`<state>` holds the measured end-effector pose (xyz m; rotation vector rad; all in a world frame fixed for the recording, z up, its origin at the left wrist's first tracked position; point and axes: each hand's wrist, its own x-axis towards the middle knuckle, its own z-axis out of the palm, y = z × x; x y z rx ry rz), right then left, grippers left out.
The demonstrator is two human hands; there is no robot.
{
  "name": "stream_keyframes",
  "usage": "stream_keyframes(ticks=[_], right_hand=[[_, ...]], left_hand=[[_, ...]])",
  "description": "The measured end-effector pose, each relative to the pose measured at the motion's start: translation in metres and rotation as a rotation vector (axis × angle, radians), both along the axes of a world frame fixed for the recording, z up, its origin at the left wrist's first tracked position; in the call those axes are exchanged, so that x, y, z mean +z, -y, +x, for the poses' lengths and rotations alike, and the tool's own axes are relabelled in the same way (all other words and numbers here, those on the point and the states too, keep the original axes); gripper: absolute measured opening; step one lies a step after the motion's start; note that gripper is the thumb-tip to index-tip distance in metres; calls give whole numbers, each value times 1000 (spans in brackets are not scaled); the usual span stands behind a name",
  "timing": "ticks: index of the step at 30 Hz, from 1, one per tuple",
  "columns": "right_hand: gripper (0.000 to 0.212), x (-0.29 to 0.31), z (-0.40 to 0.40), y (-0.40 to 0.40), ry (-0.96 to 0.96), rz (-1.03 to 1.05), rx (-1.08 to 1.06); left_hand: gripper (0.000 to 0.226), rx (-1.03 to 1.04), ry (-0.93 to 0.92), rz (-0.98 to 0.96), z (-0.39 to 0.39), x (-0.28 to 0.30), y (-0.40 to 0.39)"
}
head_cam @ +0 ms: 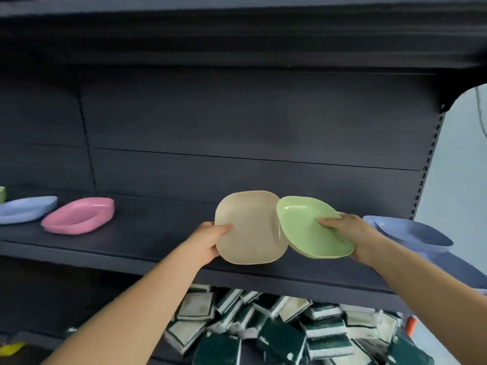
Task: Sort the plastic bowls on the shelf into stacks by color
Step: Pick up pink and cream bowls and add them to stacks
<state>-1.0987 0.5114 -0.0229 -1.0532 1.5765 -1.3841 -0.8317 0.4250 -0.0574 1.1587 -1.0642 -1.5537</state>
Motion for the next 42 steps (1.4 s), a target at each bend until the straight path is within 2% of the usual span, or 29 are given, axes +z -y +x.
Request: stream_keyframes(ticks=[6,14,19,26,30,35,39,42], right_hand=[[31,8,133,32,52,-31,59],[26,7,310,79,52,-58,200],[30,7,413,121,37,-48,301],[30,15,551,202,34,-117,382],[24,20,624,261,60,-164,388],[20,30,718,319,106,-168,421],[22,36,788,352,112,-184,450],[21,37,835,372,98,-214,452]], left_hand=[[39,104,-38,-60,130,7,1],[38,341,-51,-97,321,8,4],[41,488,-54,-118,425,15,21],[36,670,-41,-159,538,29,77],[23,693,-61,-231,602,44,121],[35,776,9,-231,690,69,169],[24,793,24,-217,756,73,200],[36,813,39,-230,803,72,219]])
